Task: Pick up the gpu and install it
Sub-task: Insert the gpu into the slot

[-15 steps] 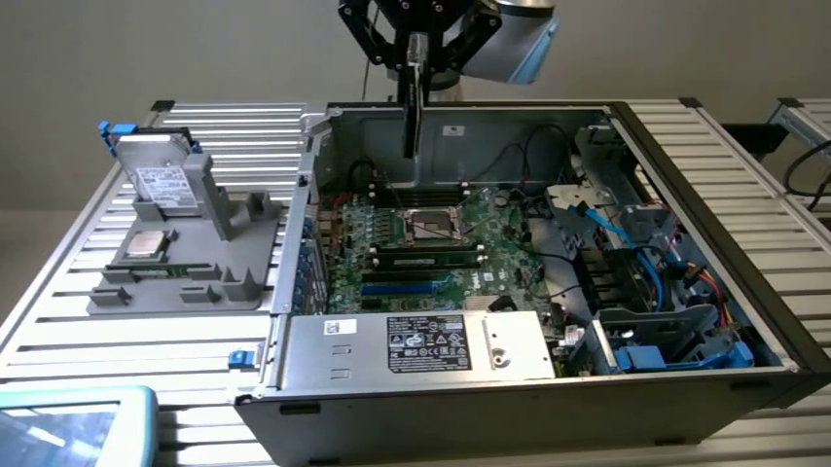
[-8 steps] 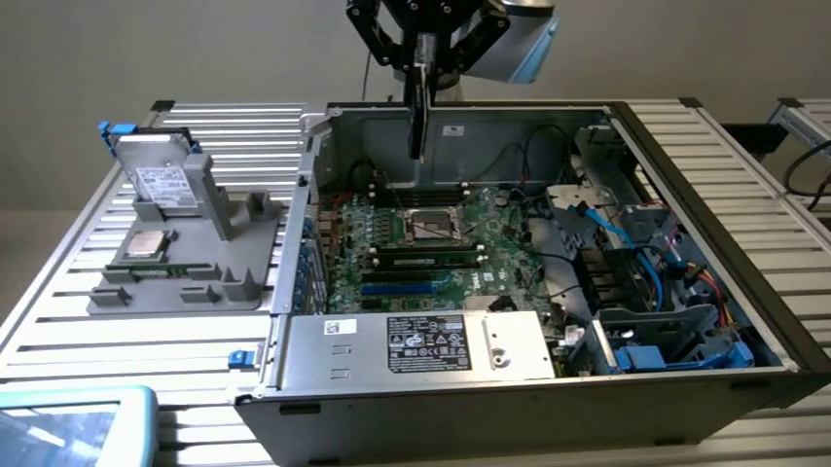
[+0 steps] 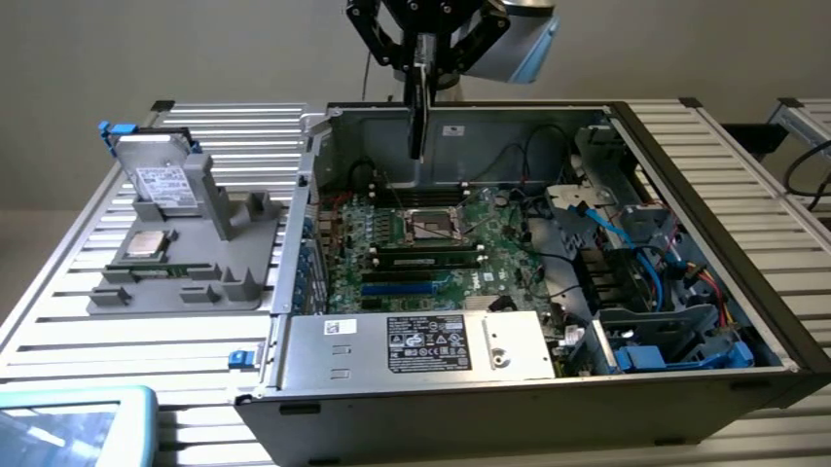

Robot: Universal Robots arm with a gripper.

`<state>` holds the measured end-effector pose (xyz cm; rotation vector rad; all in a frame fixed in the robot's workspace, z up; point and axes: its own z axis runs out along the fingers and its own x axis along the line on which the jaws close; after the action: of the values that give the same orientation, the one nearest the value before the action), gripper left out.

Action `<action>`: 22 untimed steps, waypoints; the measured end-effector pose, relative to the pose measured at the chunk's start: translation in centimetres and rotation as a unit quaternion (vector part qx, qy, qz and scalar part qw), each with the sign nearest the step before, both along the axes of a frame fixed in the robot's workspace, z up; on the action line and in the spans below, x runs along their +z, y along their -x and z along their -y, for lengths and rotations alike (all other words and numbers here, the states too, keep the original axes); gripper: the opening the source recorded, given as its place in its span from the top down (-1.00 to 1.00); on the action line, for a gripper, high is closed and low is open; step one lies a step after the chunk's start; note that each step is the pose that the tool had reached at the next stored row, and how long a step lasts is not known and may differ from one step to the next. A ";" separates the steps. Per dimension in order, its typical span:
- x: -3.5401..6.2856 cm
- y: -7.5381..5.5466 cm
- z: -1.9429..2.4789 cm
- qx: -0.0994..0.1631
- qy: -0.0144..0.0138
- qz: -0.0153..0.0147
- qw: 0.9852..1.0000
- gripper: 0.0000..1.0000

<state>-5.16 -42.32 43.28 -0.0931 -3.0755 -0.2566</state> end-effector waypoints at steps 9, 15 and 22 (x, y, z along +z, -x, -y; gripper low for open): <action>0.00 -0.2 0.00 0.038 0.000 0.003 0.999 0.47; 0.00 -0.2 0.00 0.093 0.000 0.011 0.996 0.47; -0.01 -0.2 0.00 0.156 0.000 0.019 0.988 0.47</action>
<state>-4.95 -42.32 43.27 0.3926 -3.0652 -0.2427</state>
